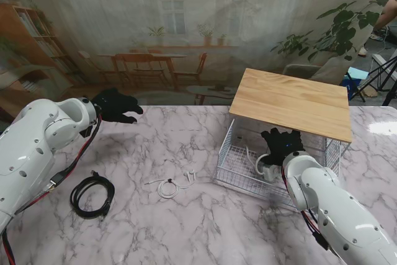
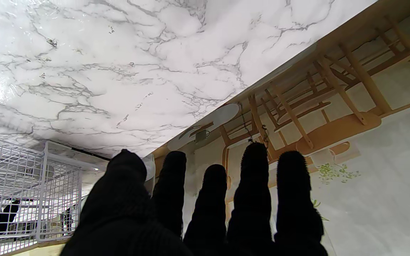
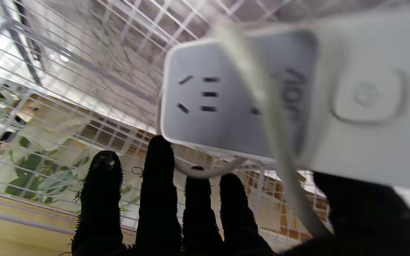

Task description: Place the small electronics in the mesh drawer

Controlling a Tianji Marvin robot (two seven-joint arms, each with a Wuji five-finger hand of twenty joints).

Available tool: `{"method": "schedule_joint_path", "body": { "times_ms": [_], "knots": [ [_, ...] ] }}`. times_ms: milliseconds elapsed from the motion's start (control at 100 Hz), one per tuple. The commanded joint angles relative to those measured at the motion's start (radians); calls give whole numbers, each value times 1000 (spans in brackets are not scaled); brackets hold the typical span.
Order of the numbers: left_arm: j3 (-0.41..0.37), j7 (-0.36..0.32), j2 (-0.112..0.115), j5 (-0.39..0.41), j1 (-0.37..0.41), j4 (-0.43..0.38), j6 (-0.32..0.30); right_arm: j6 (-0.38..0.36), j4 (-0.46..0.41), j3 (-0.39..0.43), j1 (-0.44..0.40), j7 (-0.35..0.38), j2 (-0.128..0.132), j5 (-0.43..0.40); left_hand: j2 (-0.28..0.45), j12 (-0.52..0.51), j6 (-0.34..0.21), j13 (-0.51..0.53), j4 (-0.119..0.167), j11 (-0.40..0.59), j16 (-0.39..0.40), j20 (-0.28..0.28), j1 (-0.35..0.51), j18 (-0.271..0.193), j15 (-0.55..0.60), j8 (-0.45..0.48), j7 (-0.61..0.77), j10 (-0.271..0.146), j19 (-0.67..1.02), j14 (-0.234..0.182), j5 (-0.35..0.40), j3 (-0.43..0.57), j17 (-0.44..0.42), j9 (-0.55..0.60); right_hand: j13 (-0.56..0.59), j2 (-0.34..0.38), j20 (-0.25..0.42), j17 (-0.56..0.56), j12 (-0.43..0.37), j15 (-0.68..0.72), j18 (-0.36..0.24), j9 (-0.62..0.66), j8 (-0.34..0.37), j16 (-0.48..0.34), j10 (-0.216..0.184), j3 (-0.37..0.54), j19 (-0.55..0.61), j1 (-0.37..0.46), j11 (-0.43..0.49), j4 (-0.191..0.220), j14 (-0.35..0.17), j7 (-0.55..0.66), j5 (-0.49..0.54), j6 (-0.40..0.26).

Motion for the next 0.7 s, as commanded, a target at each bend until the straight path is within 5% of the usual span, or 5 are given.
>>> {"method": "schedule_joint_path", "body": {
  "times_ms": [0,80,300,490,690],
  "knots": [
    [6,-15,1,2,-6,-1,-5,20,-11,-9,-2,15,-3,-33,53,-6,24,6,5,7,7,-4,6,-3,6,-8,5,8,-2,-3,-32,-10,-2,-22,-15,207,20,-16,11,-49,53,-31,26,14,22,-257,21,104,-17,-30,18,-16,17,24],
    [8,-15,2,3,-7,0,-7,45,-20,-17,-1,44,-4,-42,53,-6,24,7,5,8,7,-4,7,-2,6,-8,5,8,-3,-2,-33,-10,-3,-21,-15,203,20,-16,20,-46,52,-32,25,15,27,-317,27,295,-4,-9,22,-14,35,25],
    [11,-19,2,4,-7,0,-8,59,-46,-9,8,137,-3,20,54,-6,24,9,4,8,7,-4,10,-2,7,-8,7,7,-3,-3,-32,-10,-3,-18,-21,-209,6,-29,18,-81,51,-34,32,-6,20,531,14,34,7,145,19,9,47,13],
    [13,-19,3,7,-7,1,-9,43,-65,5,8,175,-1,43,54,-6,24,12,3,10,7,-4,18,-2,7,-9,9,5,-2,-4,-31,-9,0,-17,-11,-346,4,-43,-3,-140,94,-31,38,-31,11,861,-8,-108,-32,438,39,20,10,7],
    [13,-19,3,10,-5,1,-9,44,-91,10,15,260,2,29,52,-6,25,15,2,12,7,-4,23,-2,8,-8,12,1,-2,-4,-30,-11,0,-14,-3,-116,12,-42,12,-181,93,-25,36,-32,17,211,-13,-97,-46,63,58,0,53,7]
  ]
}}
